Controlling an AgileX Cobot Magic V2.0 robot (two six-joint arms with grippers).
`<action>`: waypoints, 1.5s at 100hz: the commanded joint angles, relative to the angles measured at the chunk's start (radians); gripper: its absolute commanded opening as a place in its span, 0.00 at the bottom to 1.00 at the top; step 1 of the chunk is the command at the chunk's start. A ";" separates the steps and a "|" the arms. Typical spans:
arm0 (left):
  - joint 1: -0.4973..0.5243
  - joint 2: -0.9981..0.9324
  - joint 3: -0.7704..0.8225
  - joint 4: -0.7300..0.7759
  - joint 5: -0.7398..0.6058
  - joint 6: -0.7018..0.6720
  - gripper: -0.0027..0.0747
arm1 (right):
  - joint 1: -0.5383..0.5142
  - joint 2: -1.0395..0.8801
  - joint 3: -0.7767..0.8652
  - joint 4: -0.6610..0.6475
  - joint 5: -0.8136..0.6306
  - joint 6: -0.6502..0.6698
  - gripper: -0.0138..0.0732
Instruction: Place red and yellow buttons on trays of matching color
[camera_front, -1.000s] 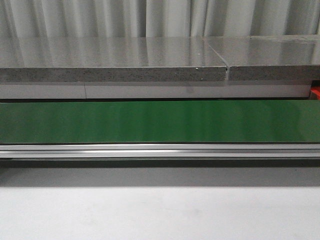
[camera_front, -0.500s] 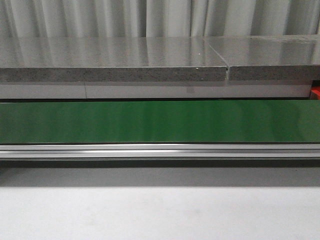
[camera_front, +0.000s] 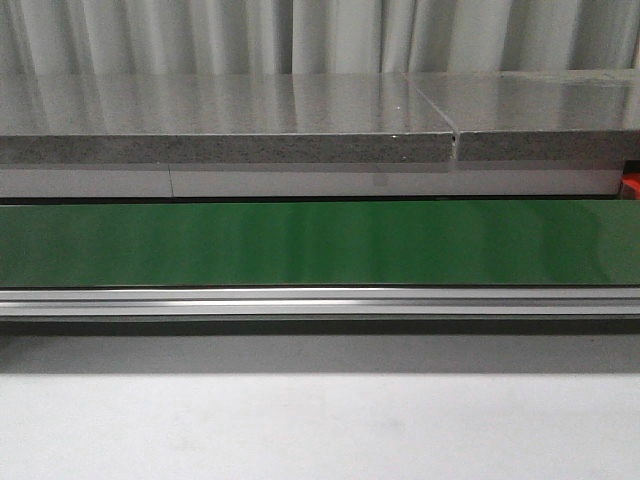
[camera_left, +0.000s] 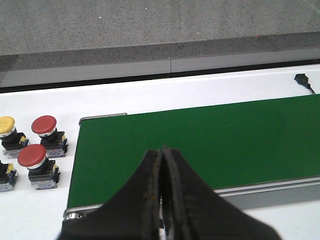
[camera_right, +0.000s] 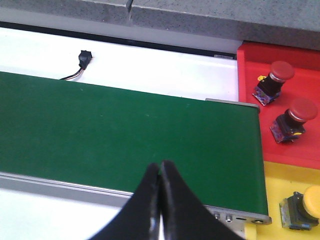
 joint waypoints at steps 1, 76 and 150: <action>-0.007 0.003 -0.026 -0.011 -0.074 -0.008 0.01 | -0.001 -0.004 -0.024 0.009 -0.060 -0.008 0.02; -0.005 0.003 -0.028 -0.011 -0.105 -0.014 0.86 | -0.001 -0.004 -0.024 0.009 -0.060 -0.008 0.02; 0.418 0.754 -0.411 -0.063 -0.065 -0.243 0.86 | -0.001 -0.004 -0.024 0.009 -0.060 -0.008 0.02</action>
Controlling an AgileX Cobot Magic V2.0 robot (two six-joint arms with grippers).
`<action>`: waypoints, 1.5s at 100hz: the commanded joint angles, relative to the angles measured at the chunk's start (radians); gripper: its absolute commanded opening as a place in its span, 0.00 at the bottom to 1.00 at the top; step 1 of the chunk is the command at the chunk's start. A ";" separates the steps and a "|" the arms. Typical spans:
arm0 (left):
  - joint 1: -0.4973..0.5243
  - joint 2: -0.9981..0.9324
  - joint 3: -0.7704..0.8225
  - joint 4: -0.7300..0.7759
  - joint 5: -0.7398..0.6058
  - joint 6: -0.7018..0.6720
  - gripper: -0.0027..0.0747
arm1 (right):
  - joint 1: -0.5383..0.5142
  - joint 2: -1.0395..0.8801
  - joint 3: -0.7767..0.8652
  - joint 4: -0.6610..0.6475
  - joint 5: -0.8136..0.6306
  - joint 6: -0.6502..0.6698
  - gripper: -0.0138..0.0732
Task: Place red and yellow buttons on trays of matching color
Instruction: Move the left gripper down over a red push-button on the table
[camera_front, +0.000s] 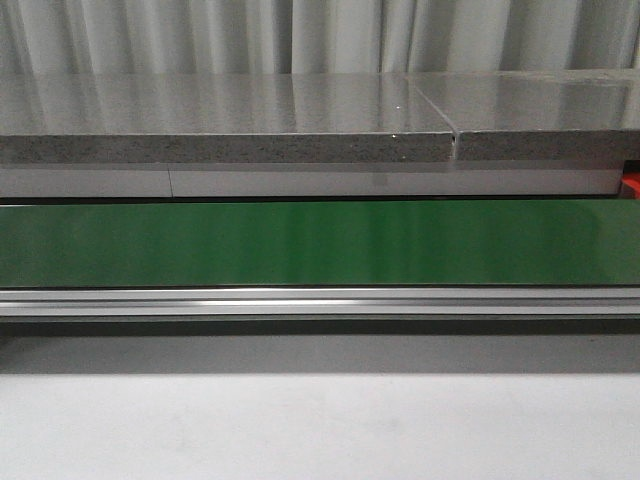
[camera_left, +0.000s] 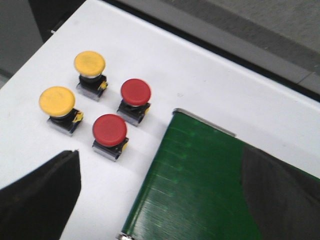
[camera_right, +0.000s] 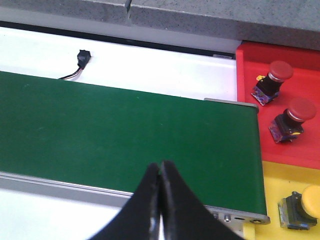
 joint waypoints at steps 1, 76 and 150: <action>0.035 0.049 -0.047 -0.021 -0.066 -0.011 0.86 | -0.001 -0.004 -0.024 0.011 -0.060 -0.008 0.02; 0.098 0.460 -0.215 -0.021 -0.071 -0.009 0.86 | -0.001 -0.004 -0.024 0.011 -0.060 -0.008 0.02; 0.098 0.589 -0.255 -0.021 -0.080 -0.009 0.72 | -0.001 -0.004 -0.024 0.011 -0.060 -0.008 0.02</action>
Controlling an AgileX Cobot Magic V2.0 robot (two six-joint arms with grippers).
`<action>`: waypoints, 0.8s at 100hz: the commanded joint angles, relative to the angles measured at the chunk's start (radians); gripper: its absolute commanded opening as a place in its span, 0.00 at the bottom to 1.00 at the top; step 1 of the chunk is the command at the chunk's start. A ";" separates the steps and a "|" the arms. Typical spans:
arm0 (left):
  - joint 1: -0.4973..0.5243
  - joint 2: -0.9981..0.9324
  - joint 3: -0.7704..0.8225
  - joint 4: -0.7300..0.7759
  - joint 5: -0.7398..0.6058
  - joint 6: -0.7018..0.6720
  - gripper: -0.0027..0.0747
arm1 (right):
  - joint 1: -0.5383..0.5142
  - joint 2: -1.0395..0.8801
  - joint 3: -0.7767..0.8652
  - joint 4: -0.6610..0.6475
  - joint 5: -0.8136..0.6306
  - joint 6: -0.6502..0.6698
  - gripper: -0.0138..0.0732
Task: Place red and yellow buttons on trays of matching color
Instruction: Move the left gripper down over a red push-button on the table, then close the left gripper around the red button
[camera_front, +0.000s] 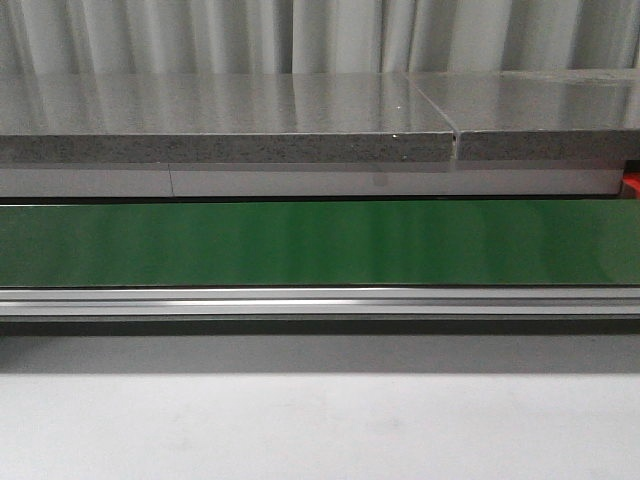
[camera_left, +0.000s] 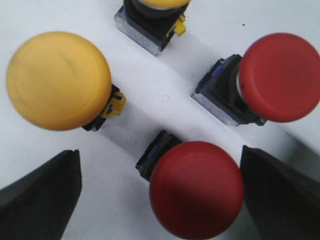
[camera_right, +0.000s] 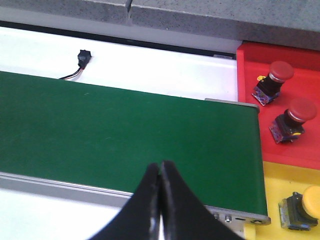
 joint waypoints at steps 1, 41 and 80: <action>0.003 -0.048 -0.031 -0.012 -0.043 -0.008 0.69 | -0.001 -0.004 -0.024 0.011 -0.060 -0.008 0.02; -0.002 -0.123 -0.031 -0.012 0.000 -0.004 0.01 | -0.001 -0.004 -0.024 0.011 -0.060 -0.008 0.02; -0.164 -0.370 -0.031 -0.012 0.116 0.153 0.01 | -0.001 -0.004 -0.024 0.011 -0.060 -0.008 0.02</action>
